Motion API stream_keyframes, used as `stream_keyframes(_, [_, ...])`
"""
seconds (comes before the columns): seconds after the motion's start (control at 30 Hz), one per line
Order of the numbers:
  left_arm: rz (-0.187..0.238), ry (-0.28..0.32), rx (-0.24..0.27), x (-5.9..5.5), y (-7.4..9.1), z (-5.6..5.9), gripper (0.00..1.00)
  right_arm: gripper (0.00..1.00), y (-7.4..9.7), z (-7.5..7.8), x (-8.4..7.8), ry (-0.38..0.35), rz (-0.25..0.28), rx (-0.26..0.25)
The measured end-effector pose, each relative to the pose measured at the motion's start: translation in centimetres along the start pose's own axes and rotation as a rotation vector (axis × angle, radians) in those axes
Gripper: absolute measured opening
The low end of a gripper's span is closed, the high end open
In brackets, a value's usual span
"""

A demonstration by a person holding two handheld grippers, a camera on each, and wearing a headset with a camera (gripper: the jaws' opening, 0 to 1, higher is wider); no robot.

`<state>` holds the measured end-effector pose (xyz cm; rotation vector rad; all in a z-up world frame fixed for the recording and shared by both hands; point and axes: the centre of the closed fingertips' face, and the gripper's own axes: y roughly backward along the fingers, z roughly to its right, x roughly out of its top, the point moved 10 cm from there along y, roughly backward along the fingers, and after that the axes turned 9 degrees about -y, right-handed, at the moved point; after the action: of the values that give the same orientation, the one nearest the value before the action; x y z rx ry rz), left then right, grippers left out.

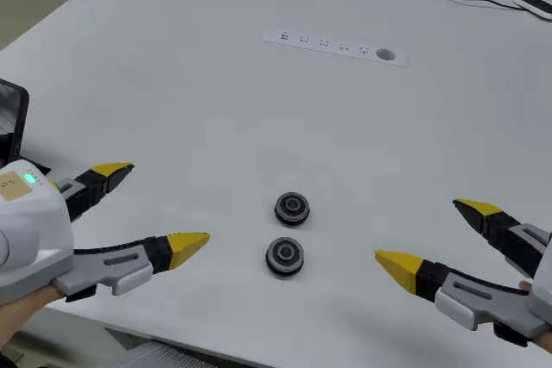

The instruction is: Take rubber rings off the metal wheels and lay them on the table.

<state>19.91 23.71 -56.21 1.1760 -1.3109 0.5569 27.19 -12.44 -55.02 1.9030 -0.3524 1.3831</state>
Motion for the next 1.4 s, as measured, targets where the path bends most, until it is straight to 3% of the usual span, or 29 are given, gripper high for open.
stream_keyframes(1.4, [0.009, 0.002, 0.0, 0.41, 0.63, -0.19, 0.78, 0.73, 0.39, -0.02, -0.6, -0.05, 0.001, 0.001])
